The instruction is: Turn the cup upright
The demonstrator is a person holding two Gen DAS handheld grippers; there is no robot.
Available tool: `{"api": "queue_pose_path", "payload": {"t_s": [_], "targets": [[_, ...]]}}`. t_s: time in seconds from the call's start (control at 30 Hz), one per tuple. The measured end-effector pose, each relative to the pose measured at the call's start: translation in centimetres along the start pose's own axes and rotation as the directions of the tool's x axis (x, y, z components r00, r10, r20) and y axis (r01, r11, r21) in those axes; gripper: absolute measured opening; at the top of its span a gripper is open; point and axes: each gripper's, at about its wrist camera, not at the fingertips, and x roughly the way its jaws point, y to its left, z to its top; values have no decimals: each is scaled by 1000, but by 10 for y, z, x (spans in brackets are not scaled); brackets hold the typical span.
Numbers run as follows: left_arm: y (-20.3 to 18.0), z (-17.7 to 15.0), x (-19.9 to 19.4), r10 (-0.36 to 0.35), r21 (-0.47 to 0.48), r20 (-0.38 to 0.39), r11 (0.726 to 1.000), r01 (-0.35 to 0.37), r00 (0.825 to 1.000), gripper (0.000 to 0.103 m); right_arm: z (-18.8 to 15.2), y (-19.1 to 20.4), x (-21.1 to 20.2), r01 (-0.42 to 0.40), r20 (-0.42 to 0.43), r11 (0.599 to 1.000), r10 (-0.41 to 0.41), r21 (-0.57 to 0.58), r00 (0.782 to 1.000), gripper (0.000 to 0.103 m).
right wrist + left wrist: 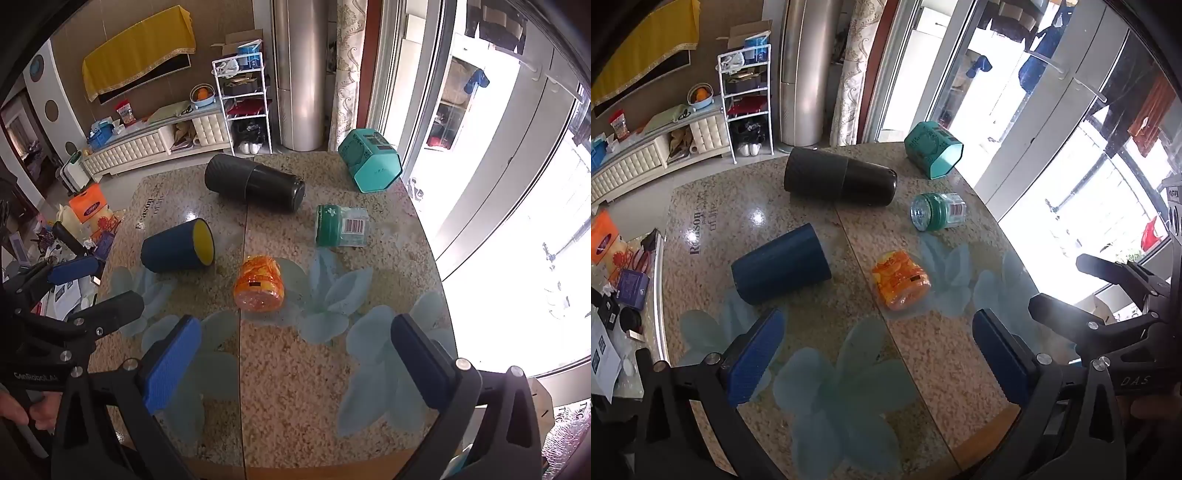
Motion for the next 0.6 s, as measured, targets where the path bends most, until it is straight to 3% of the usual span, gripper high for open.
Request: {"api": "queue_pose_path", "payload": {"t_s": [0.6], "targets": [[-2, -2, 6, 52, 7, -36, 999, -52, 998, 102, -8, 1, 1, 8, -17, 1000, -8, 9, 1000, 103]]}}
